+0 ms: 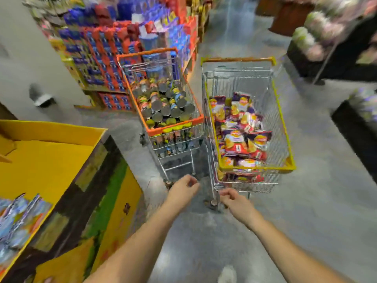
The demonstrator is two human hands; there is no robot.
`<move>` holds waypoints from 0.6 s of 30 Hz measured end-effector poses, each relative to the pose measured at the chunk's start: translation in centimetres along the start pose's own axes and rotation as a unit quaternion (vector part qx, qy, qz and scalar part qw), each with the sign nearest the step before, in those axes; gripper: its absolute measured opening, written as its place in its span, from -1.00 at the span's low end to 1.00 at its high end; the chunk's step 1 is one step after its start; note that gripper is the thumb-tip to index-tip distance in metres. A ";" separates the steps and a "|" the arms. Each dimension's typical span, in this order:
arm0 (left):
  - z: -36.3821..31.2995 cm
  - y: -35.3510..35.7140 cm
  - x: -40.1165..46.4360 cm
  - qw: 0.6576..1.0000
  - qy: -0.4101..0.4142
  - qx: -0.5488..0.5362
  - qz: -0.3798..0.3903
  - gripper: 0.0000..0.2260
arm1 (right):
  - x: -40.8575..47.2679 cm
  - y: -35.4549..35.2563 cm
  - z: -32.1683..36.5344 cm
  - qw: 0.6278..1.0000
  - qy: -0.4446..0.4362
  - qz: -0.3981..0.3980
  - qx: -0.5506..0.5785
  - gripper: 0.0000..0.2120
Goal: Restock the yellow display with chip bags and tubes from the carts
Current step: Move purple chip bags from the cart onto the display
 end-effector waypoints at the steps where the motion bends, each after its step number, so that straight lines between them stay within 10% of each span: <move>1: -3.5 2.5 2.0 1.000 0.017 0.012 0.015 -0.91 | 1.3 -3.6 -1.5 1.000 0.009 -0.015 0.010 -0.92; 18: -19.4 11.4 21.0 0.992 0.006 0.087 0.093 -0.85 | 16.8 -25.2 -8.4 0.992 0.062 -0.067 -0.081 -0.83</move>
Point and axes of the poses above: each hand's wrist, its own x-axis towards the middle knuckle, its own y-axis out of the palm, z = x × y, the point moved 10 cm from there along x, towards the middle knuckle, and after that the axes turned 8 degrees about -y, right-handed, at the moved point
